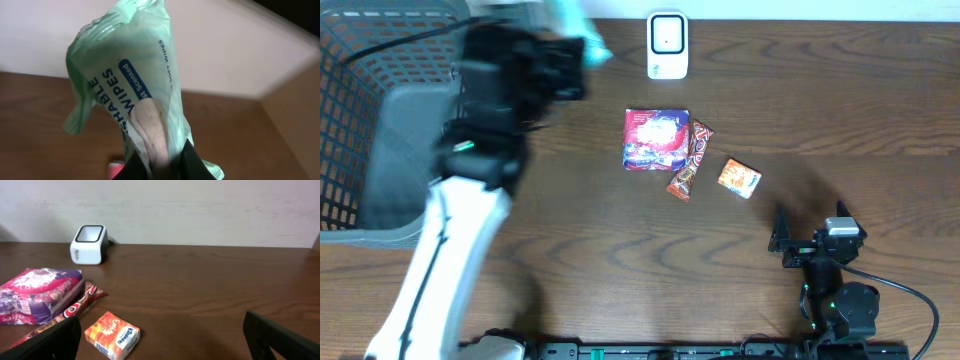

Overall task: Scan the item barcode
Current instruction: 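Carry the green wipes pack out and drop it near the scanner, then move the right gripper forward and grasp the green wipes pack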

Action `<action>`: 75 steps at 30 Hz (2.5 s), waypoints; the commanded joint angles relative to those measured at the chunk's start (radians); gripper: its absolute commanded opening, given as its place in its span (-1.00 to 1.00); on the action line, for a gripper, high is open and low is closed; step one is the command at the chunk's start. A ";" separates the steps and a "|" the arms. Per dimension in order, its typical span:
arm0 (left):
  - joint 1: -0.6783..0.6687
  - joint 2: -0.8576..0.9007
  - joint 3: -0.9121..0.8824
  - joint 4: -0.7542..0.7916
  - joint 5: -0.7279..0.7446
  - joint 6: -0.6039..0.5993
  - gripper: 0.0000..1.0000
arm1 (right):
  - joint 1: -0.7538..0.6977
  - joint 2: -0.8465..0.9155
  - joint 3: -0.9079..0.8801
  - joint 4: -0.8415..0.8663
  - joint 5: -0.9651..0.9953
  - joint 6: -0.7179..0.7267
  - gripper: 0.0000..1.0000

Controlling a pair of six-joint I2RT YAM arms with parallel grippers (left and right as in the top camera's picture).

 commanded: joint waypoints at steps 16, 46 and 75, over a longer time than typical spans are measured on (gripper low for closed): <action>-0.350 0.600 0.003 0.529 0.029 0.040 -0.85 | 0.005 -0.006 -0.002 -0.004 -0.001 -0.014 0.99; -0.183 0.157 0.003 0.045 0.027 0.042 0.57 | 0.005 -0.006 -0.002 -0.004 -0.001 -0.014 0.98; 0.148 -0.091 0.000 -0.598 -0.024 0.041 0.96 | 0.005 -0.005 -0.002 0.238 -0.478 0.616 0.99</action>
